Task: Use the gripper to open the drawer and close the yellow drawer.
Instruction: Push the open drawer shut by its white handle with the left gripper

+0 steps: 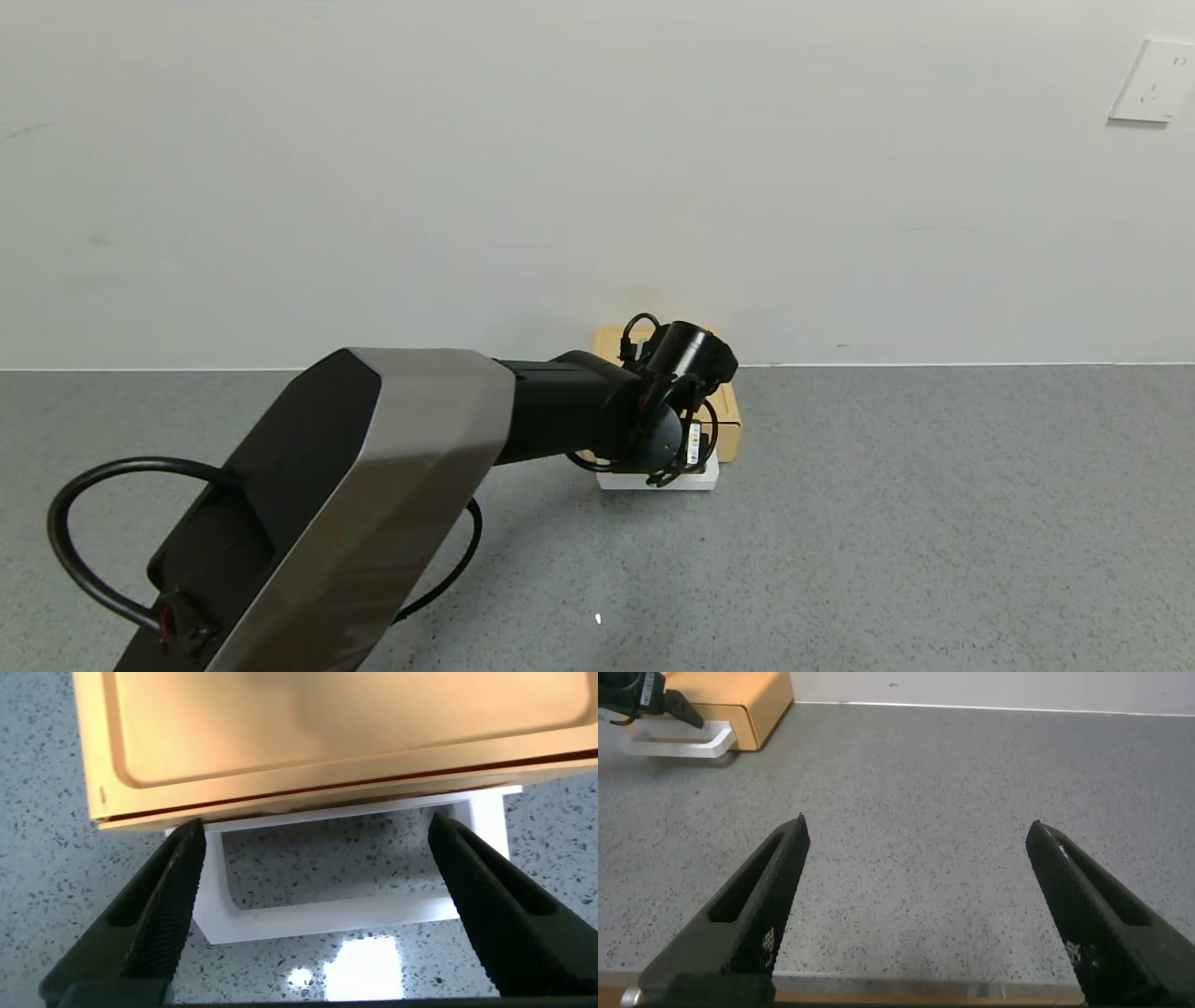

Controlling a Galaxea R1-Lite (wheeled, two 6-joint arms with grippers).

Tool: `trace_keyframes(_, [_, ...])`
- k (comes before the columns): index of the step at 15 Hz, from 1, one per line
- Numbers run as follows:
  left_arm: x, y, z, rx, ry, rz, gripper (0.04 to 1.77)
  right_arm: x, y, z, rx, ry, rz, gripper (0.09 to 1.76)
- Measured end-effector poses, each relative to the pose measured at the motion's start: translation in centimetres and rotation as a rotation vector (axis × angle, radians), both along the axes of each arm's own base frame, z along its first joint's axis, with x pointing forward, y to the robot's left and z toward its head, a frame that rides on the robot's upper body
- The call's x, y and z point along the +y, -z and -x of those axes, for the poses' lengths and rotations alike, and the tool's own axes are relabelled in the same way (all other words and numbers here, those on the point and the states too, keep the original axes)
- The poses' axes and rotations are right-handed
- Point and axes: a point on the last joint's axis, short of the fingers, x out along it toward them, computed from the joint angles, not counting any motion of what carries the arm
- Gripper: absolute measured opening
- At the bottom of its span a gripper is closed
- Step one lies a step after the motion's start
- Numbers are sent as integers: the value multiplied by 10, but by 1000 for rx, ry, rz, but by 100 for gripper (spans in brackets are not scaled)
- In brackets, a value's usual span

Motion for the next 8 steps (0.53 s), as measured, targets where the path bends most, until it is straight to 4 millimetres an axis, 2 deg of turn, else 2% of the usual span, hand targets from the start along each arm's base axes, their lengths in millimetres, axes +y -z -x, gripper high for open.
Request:
trace_keyframes(4, [5, -12, 8, -15, -33, -50, 172, 0, 0, 0, 0, 1, 0, 171])
trace_keyframes(8, [21, -49, 24, -15, -33, -65, 172, 0, 0, 0, 0, 1, 0, 171])
